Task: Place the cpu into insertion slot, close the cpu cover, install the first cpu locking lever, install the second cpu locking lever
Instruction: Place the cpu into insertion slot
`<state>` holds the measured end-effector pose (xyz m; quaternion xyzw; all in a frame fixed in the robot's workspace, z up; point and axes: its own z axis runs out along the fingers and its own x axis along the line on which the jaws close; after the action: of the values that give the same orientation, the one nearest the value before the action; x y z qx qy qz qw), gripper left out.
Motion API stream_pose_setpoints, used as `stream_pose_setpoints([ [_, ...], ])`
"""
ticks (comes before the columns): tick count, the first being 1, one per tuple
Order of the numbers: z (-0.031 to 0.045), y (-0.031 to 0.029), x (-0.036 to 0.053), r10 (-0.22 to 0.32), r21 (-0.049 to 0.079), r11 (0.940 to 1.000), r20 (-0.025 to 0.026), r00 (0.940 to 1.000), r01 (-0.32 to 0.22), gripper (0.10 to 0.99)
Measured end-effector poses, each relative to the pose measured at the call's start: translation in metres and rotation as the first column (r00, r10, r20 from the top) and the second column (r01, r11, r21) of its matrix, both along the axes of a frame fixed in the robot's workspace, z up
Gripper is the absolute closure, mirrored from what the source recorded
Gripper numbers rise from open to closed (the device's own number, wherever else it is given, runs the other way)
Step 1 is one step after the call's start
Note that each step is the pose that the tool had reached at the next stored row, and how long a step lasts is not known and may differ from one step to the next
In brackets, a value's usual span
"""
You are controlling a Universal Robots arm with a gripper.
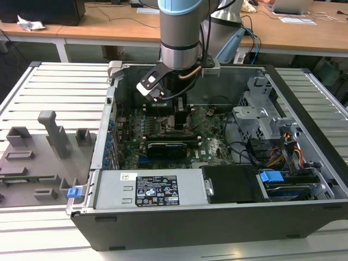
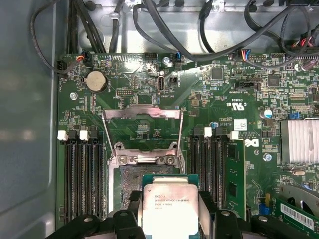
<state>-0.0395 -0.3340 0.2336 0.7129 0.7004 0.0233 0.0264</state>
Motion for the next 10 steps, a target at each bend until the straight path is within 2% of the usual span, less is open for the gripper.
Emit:
stream_pose_setpoints([
  [8, -0.0022, 0.0021, 0.0000, 0.000, 0.000, 1.0000, -0.0001, 1.0000, 0.000, 0.549],
  [10, -0.0050, 0.0041, -0.0001, 0.000, 0.000, 1.0000, -0.0001, 1.0000, 0.000, 0.549],
])
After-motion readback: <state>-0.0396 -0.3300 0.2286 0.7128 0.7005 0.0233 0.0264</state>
